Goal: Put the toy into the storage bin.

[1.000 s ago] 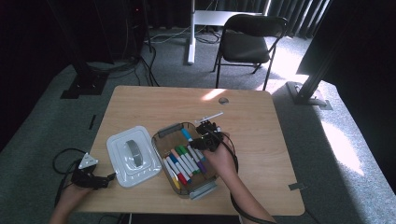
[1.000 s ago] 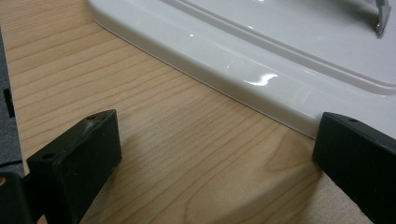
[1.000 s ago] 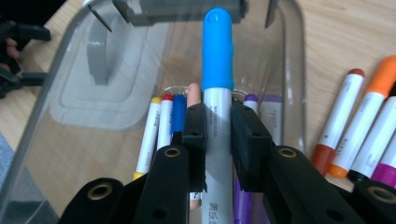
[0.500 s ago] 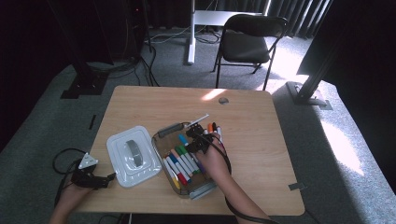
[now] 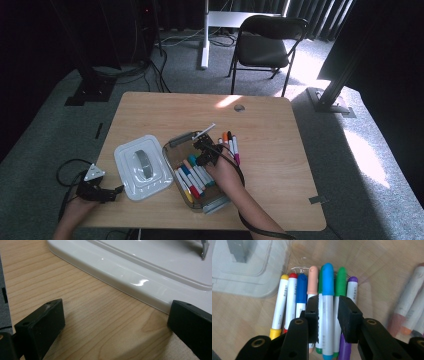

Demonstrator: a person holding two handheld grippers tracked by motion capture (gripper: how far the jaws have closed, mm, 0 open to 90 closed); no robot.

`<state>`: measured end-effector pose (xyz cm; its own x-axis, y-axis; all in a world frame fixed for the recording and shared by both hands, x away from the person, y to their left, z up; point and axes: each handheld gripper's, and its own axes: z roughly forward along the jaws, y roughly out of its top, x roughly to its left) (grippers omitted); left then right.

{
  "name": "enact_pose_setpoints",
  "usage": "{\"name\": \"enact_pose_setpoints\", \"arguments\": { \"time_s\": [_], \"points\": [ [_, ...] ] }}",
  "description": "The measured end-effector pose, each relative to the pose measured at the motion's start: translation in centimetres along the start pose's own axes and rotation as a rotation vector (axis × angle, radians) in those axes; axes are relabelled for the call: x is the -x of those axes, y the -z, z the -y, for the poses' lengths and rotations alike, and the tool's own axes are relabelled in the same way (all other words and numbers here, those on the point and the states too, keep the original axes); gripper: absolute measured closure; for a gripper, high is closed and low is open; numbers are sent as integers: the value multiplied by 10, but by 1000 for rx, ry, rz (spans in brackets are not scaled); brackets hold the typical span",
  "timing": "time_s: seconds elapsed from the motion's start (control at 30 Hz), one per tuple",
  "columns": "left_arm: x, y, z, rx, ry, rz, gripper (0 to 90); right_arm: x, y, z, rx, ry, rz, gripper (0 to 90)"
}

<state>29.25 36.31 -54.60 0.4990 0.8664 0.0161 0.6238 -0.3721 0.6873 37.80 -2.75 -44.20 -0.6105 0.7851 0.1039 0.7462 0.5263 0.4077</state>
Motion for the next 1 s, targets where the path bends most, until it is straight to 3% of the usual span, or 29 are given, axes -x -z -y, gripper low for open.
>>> {"name": "enact_pose_setpoints", "arguments": {
  "time_s": [0.17,0.33,0.43,0.6,1.0],
  "points": [
    [0,0,0,1,3,1,17,2,12,3,68,-12,-40,636],
    [0,0,0,1,3,1,17,12,38,9,159,-29,-89,576],
    [0,0,0,2,3,1,17,21,56,14,227,-31,-82,552],
    [0,0,0,1,2,0,17,42,76,21,273,-79,-73,497],
    [0,0,0,1,4,1,17,87,86,42,328,-195,-21,399]
  ]
}}
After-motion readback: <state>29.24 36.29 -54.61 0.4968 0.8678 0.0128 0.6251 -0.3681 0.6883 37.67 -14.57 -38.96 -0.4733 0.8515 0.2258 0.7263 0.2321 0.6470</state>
